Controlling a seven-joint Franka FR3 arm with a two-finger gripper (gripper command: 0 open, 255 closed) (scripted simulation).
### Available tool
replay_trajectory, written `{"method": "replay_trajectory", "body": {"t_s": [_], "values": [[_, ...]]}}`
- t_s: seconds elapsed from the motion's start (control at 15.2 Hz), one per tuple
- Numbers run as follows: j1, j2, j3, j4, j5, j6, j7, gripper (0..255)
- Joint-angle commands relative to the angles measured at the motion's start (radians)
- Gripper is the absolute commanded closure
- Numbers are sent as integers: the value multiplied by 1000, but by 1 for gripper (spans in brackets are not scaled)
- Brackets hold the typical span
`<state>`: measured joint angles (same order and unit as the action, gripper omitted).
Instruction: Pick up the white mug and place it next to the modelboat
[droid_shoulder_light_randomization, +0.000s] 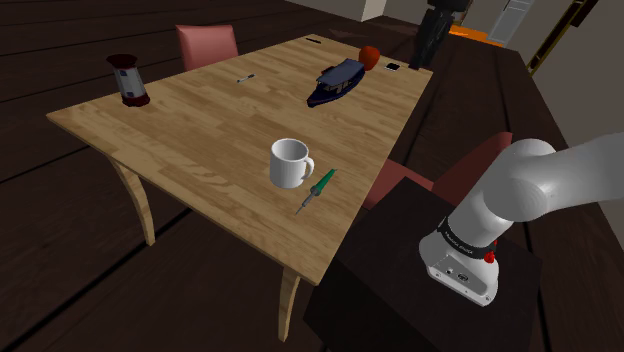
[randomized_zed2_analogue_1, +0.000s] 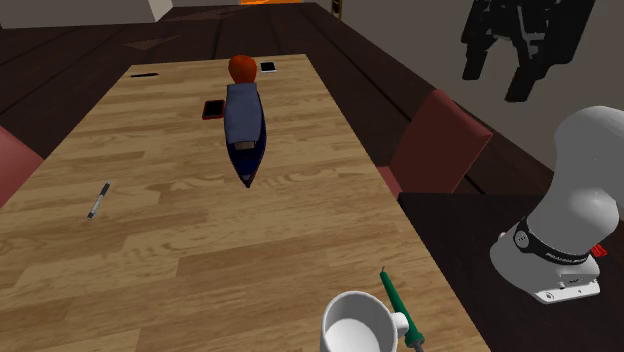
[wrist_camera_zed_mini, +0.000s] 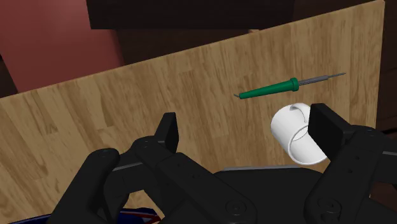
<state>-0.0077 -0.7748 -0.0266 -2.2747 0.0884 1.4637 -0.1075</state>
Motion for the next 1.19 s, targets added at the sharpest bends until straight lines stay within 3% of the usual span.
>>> {"method": "replay_trajectory", "body": {"t_s": [0.0, 0.59, 1.12], "values": [[0, 0, 0, 0, 0, 0, 0, 0], [43, 158, 120, -108, 40, 292, 67, 0], [69, 384, 225, -112, 36, 541, 138, 0]]}}
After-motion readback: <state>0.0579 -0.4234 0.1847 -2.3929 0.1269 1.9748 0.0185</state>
